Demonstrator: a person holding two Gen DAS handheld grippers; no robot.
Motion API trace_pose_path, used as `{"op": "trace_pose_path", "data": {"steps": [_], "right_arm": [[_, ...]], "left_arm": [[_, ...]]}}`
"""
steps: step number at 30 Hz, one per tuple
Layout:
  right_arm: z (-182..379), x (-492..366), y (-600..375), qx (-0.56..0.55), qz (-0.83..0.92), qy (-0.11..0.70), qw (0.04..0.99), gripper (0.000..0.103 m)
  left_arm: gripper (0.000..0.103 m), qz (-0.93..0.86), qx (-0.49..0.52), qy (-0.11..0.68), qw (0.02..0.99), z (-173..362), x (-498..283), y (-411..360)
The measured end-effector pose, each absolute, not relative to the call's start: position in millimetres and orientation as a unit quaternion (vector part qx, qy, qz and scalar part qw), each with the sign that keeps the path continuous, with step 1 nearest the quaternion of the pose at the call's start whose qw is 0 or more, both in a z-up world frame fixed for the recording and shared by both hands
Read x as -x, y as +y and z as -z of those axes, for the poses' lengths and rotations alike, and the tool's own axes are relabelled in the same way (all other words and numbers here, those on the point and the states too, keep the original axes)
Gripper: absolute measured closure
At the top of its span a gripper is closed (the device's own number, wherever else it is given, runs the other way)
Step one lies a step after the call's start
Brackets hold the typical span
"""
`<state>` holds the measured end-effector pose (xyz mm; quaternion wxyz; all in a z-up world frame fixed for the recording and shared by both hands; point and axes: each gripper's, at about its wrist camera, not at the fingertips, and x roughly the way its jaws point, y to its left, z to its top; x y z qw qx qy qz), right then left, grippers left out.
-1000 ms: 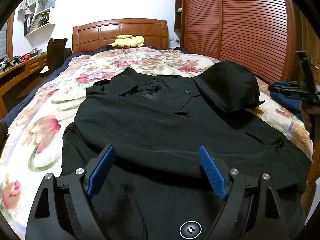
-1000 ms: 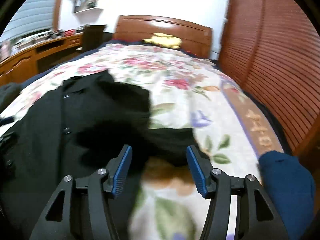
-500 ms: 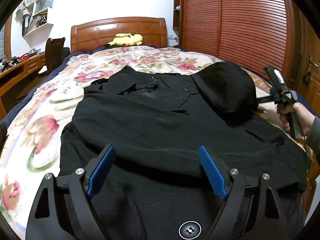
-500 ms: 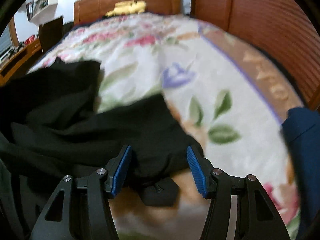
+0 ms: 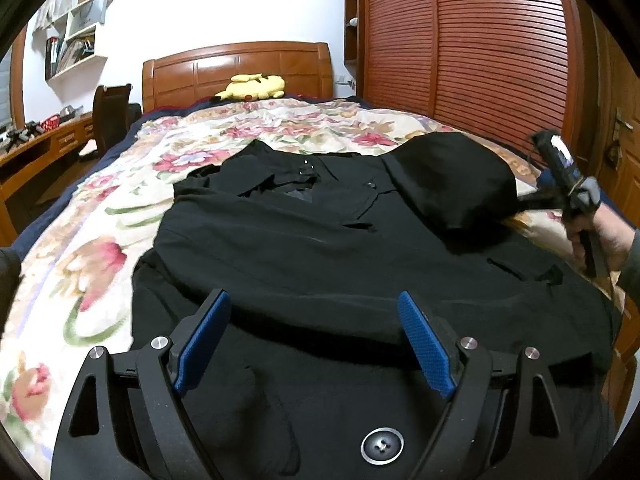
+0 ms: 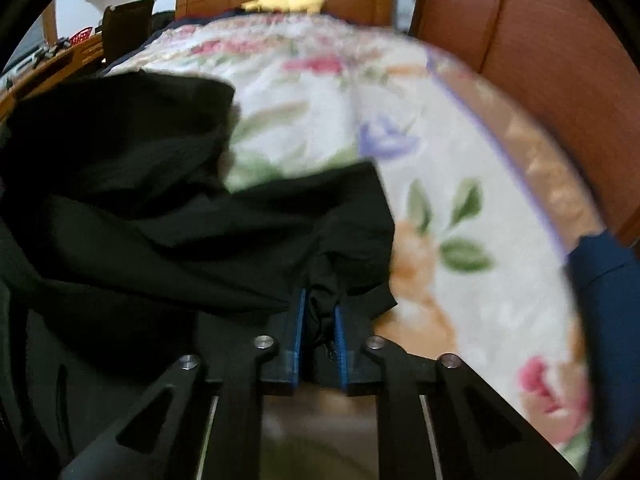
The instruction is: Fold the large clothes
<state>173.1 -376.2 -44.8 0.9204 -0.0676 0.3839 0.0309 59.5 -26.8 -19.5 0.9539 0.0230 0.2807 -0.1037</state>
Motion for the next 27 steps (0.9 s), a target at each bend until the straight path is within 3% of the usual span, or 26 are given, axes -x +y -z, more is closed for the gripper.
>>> {"op": "trace_pose_path", "data": {"steps": [7, 14, 27], "right_arm": [[-23.6, -115.0, -331.2, 0.079, -0.080, 0.281, 0.953, 0.092], [-57.9, -54.4, -254.9, 0.112, -0.172, 0.223, 0.953, 0.092], [-42.3, 40.7, -187.6, 0.117, -0.296, 0.246, 0.915, 0.091]], "left_arm": [[0.017, 0.084, -0.022, 0.269, 0.959, 16.2, -44.8, -6.1], [0.017, 0.069, -0.010, 0.255, 0.964, 9.5, -27.5, 19.2], [0.017, 0.052, 0.018, 0.245, 0.968, 5.1, -17.8, 52.9]]}}
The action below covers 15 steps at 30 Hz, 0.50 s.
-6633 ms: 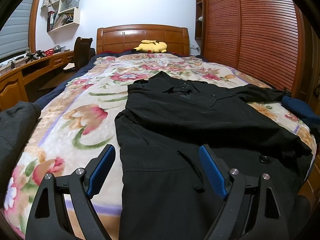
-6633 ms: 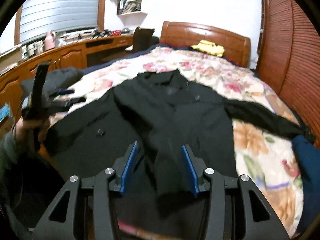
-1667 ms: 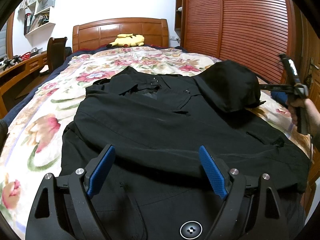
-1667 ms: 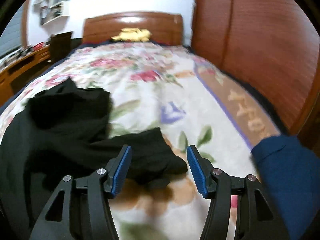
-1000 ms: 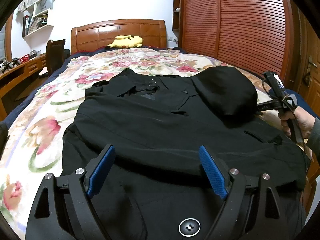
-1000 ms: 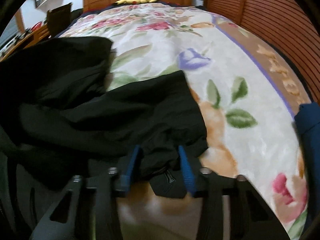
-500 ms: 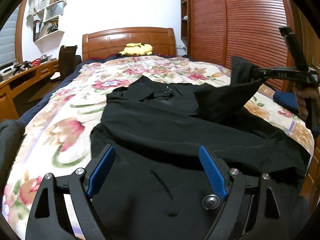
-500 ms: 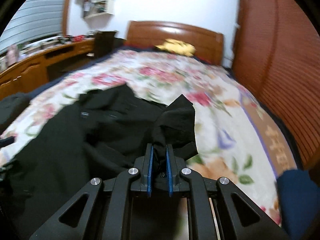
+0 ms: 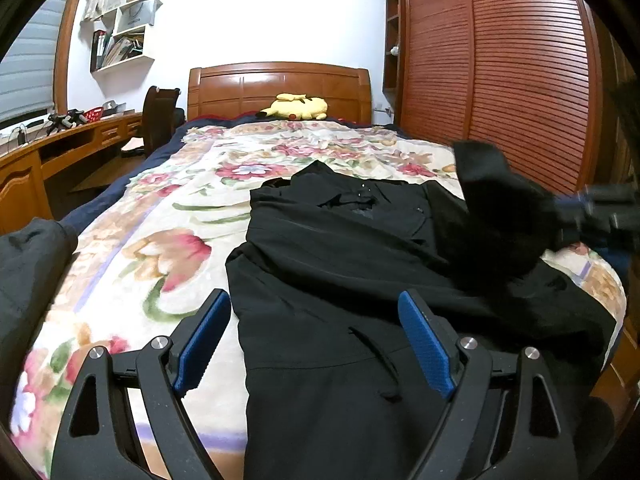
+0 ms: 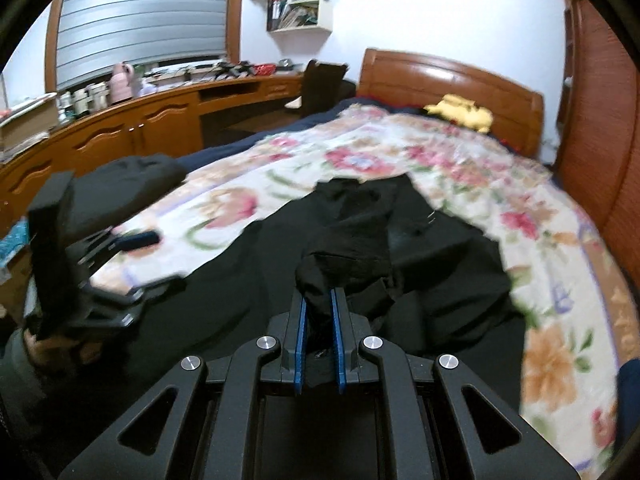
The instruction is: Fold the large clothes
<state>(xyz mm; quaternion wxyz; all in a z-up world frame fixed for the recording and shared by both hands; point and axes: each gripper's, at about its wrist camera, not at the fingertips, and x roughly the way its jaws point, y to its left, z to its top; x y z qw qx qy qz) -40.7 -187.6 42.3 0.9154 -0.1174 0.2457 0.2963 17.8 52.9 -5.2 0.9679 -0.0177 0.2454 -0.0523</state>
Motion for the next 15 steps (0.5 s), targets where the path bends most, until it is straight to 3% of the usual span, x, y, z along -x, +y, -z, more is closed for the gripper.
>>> {"op": "trace_pose_path", "data": {"steps": [3, 7, 11, 15], "right_arm": [[-32.0, 42.5, -185.1, 0.119, -0.300, 0.266, 0.908, 0.089], [-36.2, 44.1, -189.8, 0.120, -0.287, 0.282, 0.908, 0.078], [-51.9, 67.5, -194.5, 0.129, -0.290, 0.257, 0.913, 0.052], [-50.1, 77.3, -204.5, 0.123, -0.278, 0.248, 0.920, 0.052]], "left_arm": [[0.017, 0.054, 0.019, 0.244, 0.968, 5.0, -19.1, 51.7], [0.017, 0.057, 0.012, 0.243, 0.968, 7.6, -14.4, 48.1], [0.017, 0.057, 0.010, 0.244, 0.968, 8.0, -13.8, 45.0], [0.017, 0.056, 0.009, 0.244, 0.968, 8.3, -13.8, 44.1]]}}
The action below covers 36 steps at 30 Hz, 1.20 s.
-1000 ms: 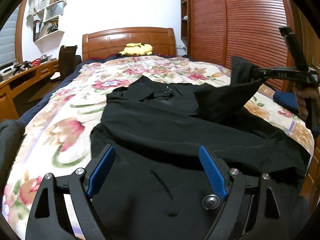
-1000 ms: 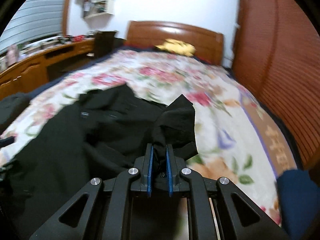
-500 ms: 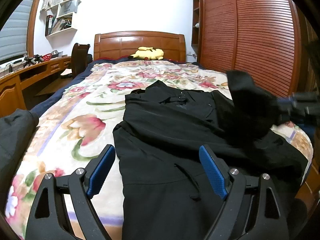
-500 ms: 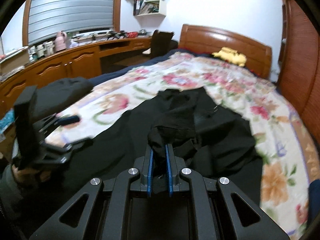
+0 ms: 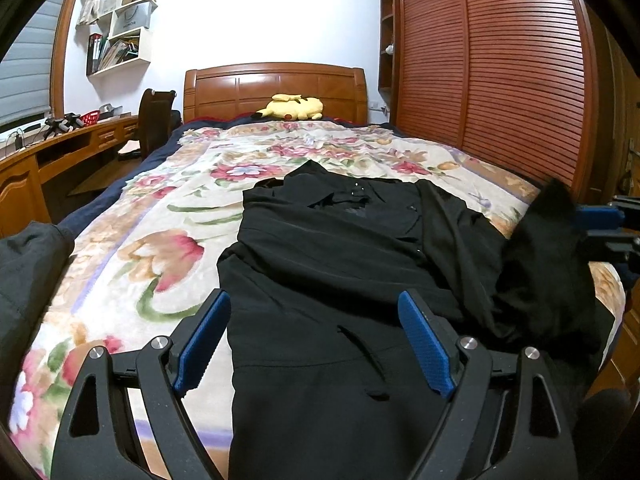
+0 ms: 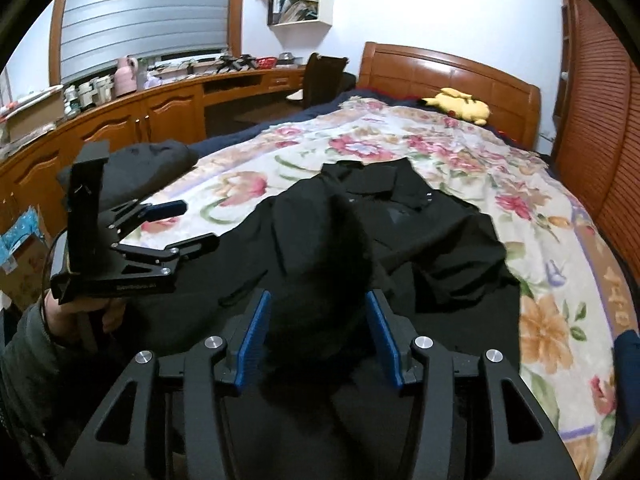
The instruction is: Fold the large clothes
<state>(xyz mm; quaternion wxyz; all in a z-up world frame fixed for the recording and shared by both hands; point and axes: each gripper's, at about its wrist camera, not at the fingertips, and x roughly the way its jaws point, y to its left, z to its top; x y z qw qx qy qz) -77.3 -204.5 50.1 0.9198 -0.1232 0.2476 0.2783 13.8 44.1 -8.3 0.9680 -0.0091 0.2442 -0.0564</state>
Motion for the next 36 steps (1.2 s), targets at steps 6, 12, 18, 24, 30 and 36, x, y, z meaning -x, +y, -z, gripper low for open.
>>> {"op": "trace_pose_path", "data": {"steps": [6, 12, 18, 24, 30, 36], "right_arm": [[-37.2, 79.8, -218.9, 0.121, -0.244, 0.247, 0.930, 0.052], [-42.2, 95.0, -230.9, 0.091, -0.243, 0.225, 0.939, 0.052], [-54.9, 114.8, -240.7, 0.074, -0.242, 0.194, 0.948, 0.052], [-39.1, 101.7, -241.4, 0.064, -0.218, 0.206, 0.952, 0.052], [-10.9, 73.0, -242.9, 0.042, -0.179, 0.234, 0.955, 0.052], [2.9, 77.2, -243.5, 0.054, -0.164, 0.245, 0.954, 0.052]], "left_arm": [[0.017, 0.058, 0.007, 0.249, 0.967, 11.8, -12.4, 39.3], [0.017, 0.062, 0.003, 0.252, 0.966, 14.7, -7.3, 29.3], [0.017, 0.070, -0.004, 0.255, 0.965, 15.9, -2.2, 16.6], [0.017, 0.092, 0.006, 0.266, 0.959, 19.9, 4.6, 2.0], [0.017, 0.101, -0.009, 0.274, 0.956, 21.2, 10.1, -19.9], [0.017, 0.120, -0.009, 0.289, 0.950, 20.9, 14.6, -42.4]]}}
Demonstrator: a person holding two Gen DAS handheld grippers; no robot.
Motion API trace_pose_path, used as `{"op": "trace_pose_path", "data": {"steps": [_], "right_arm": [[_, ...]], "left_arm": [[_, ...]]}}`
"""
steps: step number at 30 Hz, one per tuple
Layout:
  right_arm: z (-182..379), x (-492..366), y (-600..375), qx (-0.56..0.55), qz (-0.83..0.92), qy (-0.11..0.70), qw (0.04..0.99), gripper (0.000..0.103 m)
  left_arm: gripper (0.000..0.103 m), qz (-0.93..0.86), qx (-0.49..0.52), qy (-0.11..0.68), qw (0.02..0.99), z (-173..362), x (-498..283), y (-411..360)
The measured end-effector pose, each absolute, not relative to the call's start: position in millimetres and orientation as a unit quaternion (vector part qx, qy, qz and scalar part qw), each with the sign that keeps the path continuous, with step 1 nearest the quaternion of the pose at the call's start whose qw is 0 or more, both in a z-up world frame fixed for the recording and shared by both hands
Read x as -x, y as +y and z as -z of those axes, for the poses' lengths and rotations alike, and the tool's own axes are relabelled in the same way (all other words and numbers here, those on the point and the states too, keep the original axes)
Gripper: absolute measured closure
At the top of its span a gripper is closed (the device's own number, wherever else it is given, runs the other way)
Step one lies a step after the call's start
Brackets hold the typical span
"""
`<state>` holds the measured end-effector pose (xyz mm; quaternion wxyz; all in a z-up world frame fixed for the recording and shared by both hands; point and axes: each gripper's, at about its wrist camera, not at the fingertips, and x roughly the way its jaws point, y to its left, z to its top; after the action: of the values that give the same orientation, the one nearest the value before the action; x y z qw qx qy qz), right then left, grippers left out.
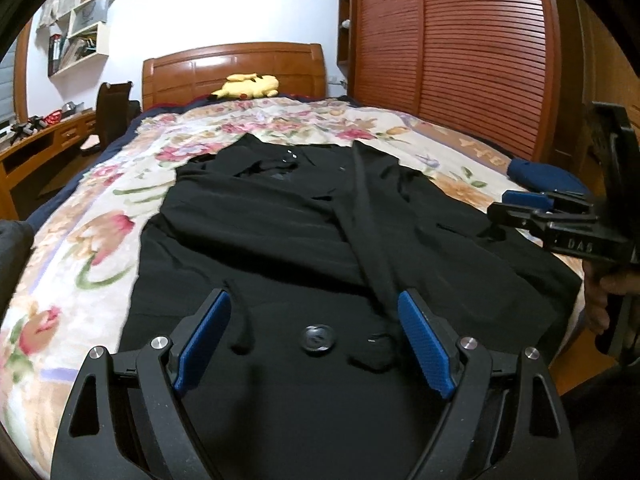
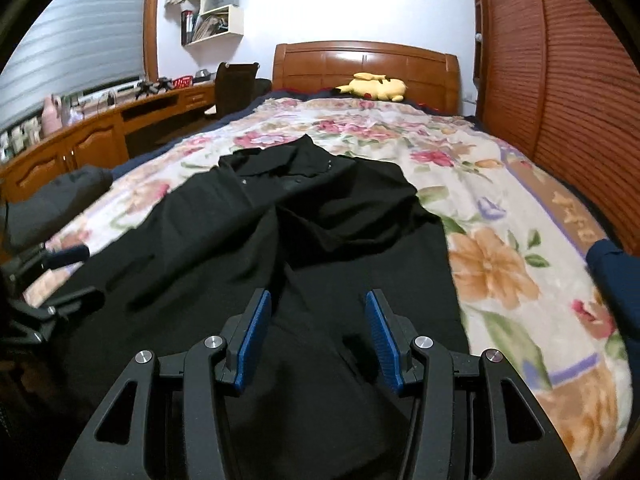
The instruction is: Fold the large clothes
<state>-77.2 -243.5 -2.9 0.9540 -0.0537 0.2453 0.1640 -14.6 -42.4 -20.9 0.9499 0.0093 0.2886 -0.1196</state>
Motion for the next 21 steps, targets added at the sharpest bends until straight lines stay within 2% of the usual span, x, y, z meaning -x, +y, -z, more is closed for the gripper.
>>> {"op": "trace_pose_path", "data": {"steps": [4, 9, 14, 17, 19, 20, 21], "right_arm": [[2.3, 87.3, -247.8, 0.053, -0.162, 0.244, 0.955, 0.052], [1.6, 98.3, -252.9, 0.050, -0.161, 0.245, 0.955, 0.052], [-1.7, 107.8, -260.7, 0.052, -0.166, 0.238, 0.955, 0.052], [-2.2, 111.2, -267.0, 0.044, -0.170, 0.236, 0.956, 0.052], [-1.9, 112.5, -267.0, 0.047, -0.170, 0.236, 0.955, 0.052], [-1.6, 113.6, -267.4, 0.048, -0.170, 0.236, 0.956, 0.052], [-1.8, 114.3, -268.0, 0.048, -0.170, 0.235, 0.956, 0.052]], "left_arm": [[0.020, 0.136, 0.000, 0.298, 0.945, 21.7, 18.4, -54.6], [0.041, 0.141, -0.002, 0.321, 0.936, 27.0, 16.3, -64.0], [0.041, 0.163, 0.019, 0.351, 0.922, 36.6, 8.1, -71.4], [0.045, 0.170, 0.023, 0.364, 0.916, 40.1, 1.6, -80.2], [0.058, 0.173, 0.018, 0.371, 0.912, 41.8, -1.9, -87.2], [0.071, 0.179, 0.019, 0.376, 0.909, 42.1, -3.3, -89.2], [0.079, 0.187, 0.018, 0.382, 0.905, 41.7, -4.2, -91.4]]}}
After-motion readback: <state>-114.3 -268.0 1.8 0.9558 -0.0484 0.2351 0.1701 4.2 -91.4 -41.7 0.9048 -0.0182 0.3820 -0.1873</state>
